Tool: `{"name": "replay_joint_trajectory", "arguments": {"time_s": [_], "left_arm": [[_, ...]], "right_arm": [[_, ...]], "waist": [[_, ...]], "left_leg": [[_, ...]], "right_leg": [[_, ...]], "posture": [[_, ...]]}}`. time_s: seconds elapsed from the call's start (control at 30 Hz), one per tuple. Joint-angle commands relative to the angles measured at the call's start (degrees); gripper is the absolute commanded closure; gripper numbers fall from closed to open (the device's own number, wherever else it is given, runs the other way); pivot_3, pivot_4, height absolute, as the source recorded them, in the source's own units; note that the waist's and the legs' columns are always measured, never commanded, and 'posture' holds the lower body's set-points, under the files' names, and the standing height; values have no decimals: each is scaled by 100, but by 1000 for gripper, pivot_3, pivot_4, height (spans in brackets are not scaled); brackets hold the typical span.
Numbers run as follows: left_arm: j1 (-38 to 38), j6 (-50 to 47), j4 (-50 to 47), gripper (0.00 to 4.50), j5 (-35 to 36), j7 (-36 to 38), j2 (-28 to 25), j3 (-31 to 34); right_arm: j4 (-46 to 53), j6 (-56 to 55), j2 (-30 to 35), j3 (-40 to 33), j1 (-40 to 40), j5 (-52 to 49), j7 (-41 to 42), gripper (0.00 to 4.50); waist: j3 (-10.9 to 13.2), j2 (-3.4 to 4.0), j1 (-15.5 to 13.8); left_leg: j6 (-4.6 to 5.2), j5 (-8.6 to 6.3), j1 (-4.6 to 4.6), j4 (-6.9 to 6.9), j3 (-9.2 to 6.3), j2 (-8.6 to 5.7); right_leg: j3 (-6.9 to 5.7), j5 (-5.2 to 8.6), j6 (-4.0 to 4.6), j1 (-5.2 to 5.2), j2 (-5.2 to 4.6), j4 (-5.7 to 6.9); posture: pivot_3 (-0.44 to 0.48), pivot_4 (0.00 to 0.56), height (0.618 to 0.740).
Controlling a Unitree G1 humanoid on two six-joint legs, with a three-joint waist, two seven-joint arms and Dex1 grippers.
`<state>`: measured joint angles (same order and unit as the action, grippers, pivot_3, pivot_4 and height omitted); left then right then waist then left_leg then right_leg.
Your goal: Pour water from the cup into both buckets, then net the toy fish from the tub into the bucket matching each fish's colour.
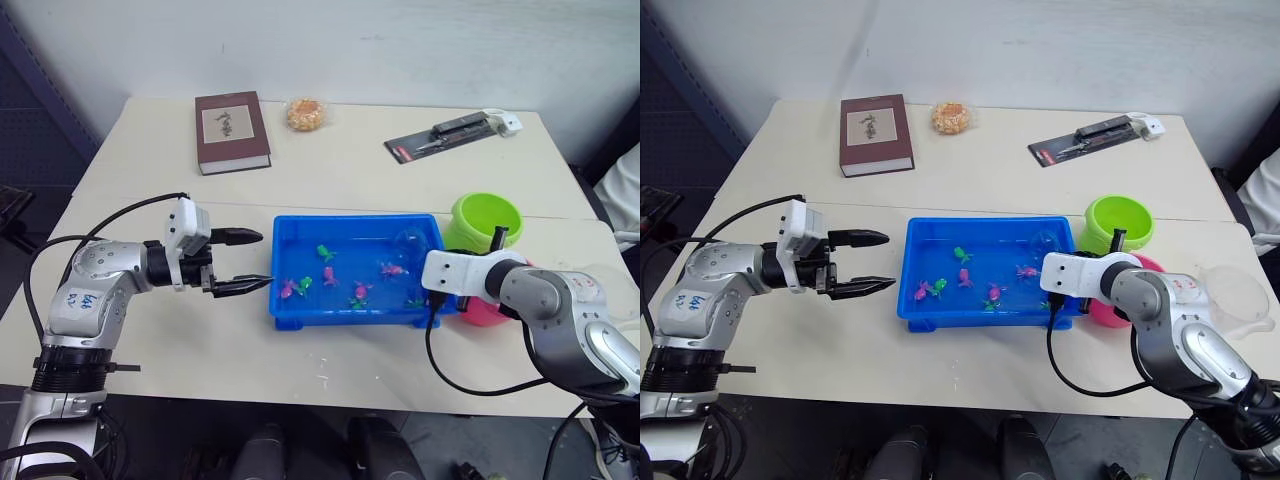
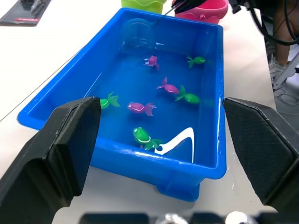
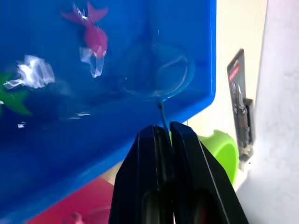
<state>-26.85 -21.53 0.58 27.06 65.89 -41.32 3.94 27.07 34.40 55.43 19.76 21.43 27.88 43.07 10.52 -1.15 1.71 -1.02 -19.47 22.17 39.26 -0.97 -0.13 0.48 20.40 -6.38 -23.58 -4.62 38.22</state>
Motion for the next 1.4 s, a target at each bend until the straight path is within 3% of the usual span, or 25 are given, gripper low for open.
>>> {"name": "replay_joint_trajectory", "arguments": {"time_s": [0.03, 0.3, 0.47, 0.87, 1.1, 1.4], "left_arm": [[-35, 26, -229, 42, 80, -16, -10, 86], [41, 87, -210, 42, 97, -43, 14, 145], [108, 157, -199, 42, 106, -98, 68, 180], [125, 253, -160, 42, 141, -59, 143, 190], [-66, 493, -30, 42, -107, 465, -110, -63], [-299, 450, 30, 42, -231, 482, -119, -188]], "right_arm": [[9, -157, -86, -10, 86, 199, 100, 4500], [346, 337, -445, -164, 290, -137, 920, 4500], [520, 798, -190, -432, 240, -562, 1558, 4500], [636, 1300, 46, -721, 193, -1400, 2054, 4500], [621, 1576, 86, -601, 492, -2038, 2287, 4500], [304, 1644, 29, -370, 859, -2638, 2454, 4500]], "waist": [[0, 0, 1], [0, 0, -2], [0, 0, -15], [0, 0, -8], [0, 0, -13], [0, 0, -4]], "left_leg": [[0, 0, 0, 0, 1, -1], [-1, 0, -1, 3, 0, 0], [0, 0, 0, 4, -2, -4], [-1, 1, 0, 5, -3, 0], [-1, 1, -1, 6, -3, 0], [-1, 1, 0, 7, -3, -1]], "right_leg": [[0, 0, 0, -1, 0, 1], [0, 0, 0, 0, 2, 5], [-2, 0, 0, 2, -1, 4], [-2, 0, 0, 1, -2, 7], [-2, 0, 0, 1, -3, 7], [-2, 0, 0, 1, -4, 6]], "posture": [[0, 150, 740], [0, 150, 740], [0, 150, 740], [0, 150, 740], [0, 150, 740], [0, 150, 740]]}}
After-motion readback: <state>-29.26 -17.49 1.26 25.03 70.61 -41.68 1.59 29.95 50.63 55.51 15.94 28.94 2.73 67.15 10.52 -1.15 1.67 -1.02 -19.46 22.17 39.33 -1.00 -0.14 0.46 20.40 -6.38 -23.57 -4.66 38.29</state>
